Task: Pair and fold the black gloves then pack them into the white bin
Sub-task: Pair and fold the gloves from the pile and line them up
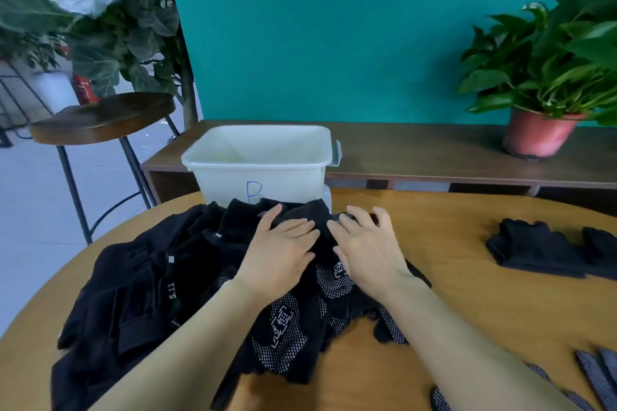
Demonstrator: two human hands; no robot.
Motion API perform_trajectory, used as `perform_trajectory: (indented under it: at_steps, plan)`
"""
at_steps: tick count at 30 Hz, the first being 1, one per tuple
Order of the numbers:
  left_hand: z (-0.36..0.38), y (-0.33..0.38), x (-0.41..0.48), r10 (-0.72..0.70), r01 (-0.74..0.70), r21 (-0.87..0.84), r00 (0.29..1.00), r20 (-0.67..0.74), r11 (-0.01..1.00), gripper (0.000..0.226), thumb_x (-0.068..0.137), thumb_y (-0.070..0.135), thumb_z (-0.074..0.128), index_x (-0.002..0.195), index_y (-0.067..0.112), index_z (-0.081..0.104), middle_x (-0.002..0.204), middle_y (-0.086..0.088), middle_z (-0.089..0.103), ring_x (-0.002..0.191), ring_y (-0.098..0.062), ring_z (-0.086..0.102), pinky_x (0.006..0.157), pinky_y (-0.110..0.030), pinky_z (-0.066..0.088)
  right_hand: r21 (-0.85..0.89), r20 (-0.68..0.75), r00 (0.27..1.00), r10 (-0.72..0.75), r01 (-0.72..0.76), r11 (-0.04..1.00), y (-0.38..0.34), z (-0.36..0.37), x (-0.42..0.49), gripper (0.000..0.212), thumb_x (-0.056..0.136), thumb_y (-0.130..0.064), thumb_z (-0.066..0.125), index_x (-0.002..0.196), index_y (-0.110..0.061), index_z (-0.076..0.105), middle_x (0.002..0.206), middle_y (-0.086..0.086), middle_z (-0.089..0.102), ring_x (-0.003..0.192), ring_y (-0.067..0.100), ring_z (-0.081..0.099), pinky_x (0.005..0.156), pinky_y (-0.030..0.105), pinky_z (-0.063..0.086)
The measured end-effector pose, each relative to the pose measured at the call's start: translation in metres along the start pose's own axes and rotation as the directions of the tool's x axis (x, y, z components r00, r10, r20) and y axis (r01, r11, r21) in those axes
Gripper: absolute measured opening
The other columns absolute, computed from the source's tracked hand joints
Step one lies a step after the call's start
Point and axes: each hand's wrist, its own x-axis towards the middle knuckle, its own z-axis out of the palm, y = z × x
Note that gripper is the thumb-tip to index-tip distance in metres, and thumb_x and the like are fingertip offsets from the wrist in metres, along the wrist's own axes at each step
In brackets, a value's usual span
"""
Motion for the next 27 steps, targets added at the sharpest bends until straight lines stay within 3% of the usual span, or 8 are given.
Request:
perform_trajectory:
  at_steps: [4,7,10,18,21,23,25,27]
  plan:
    - [0.005,-0.003,-0.003,-0.013,0.014,-0.031,1.000,0.028,0.999,0.047,0.059,0.029,0.090,0.103,0.020,0.076,0.107,0.011,0.074,0.102,-0.009,0.069,0.108,-0.043,0.020,0.006,0.044,0.999,-0.013,0.012,1.000,-0.003,0.010,0.008,0.041,0.065,-0.026,0.083,0.103,-0.014,0.071,0.088,0.002,0.072,0.100,0.028,0.064,0.092,0.048,0.030]
    - [0.006,-0.002,-0.005,-0.034,0.038,-0.062,0.997,0.064,0.997,0.047,0.061,0.029,0.086,0.106,0.022,0.075,0.107,0.013,0.073,0.102,-0.007,0.068,0.108,-0.043,0.020,0.005,0.039,0.999,-0.020,0.020,1.000,-0.007,0.013,0.012,0.015,0.068,-0.019,0.077,0.074,-0.019,0.064,0.066,-0.003,0.064,0.085,0.026,0.061,0.087,0.044,0.030]
    - [0.004,0.000,-0.007,-0.068,0.074,-0.072,0.994,0.087,0.995,0.046,0.065,0.032,0.080,0.109,0.022,0.074,0.108,0.013,0.073,0.103,-0.007,0.068,0.109,-0.042,0.019,0.055,0.027,1.000,0.008,-0.010,0.998,-0.010,0.009,0.014,0.027,0.071,-0.014,0.076,0.059,-0.021,0.053,0.053,-0.006,0.056,0.073,0.023,0.055,0.081,0.040,0.033]
    - [-0.064,0.008,0.018,-0.325,0.320,-0.263,0.945,0.025,0.910,0.029,0.098,0.035,0.044,0.107,0.033,0.071,0.091,0.014,0.073,0.090,-0.009,0.064,0.113,-0.040,0.018,0.285,-0.123,0.990,0.074,-0.036,0.958,-0.001,-0.058,0.019,0.017,0.090,-0.030,0.058,0.085,-0.027,0.074,0.085,-0.012,0.069,0.095,0.019,0.057,0.086,0.032,0.022]
    - [-0.105,0.013,0.032,-0.426,0.397,-0.547,0.901,0.081,0.737,0.018,0.096,0.031,0.057,0.099,0.024,0.074,0.086,0.004,0.075,0.082,-0.015,0.064,0.098,-0.042,0.045,0.553,-0.054,0.964,0.262,-0.190,0.812,0.009,-0.102,0.022,0.007,0.083,-0.031,0.069,0.085,-0.031,0.075,0.080,-0.013,0.068,0.097,0.020,0.059,0.092,0.036,0.033]
    - [-0.129,0.020,0.038,-0.442,0.425,-0.681,0.882,0.163,0.597,0.020,0.096,0.025,0.061,0.092,0.008,0.071,0.089,-0.013,0.074,0.079,-0.017,0.063,0.081,-0.039,0.051,0.761,0.091,0.942,0.324,-0.275,0.587,0.016,-0.131,0.020,0.003,0.077,-0.035,0.071,0.079,-0.032,0.073,0.075,-0.014,0.068,0.089,0.019,0.063,0.093,0.045,0.045]
    - [-0.149,0.027,0.039,-0.430,0.453,-0.732,0.870,0.240,0.509,0.024,0.097,0.019,0.061,0.089,-0.003,0.067,0.091,-0.026,0.070,0.074,-0.017,0.058,0.070,-0.037,0.051,0.873,0.218,0.928,0.303,-0.324,0.364,0.020,-0.156,0.012,0.006,0.081,-0.021,0.075,0.085,-0.017,0.073,0.083,-0.002,0.070,0.082,0.016,0.062,0.089,0.038,0.050]
    - [-0.166,0.036,0.035,-0.408,0.484,-0.740,0.860,0.306,0.466,0.026,0.096,0.020,0.062,0.093,-0.005,0.067,0.093,-0.025,0.071,0.076,-0.020,0.062,0.075,-0.042,0.054,0.886,0.316,0.919,0.238,-0.375,0.274,0.023,-0.178,-0.001,0.012,0.087,-0.008,0.071,0.094,0.001,0.070,0.089,0.008,0.069,0.082,0.014,0.060,0.077,0.020,0.051]
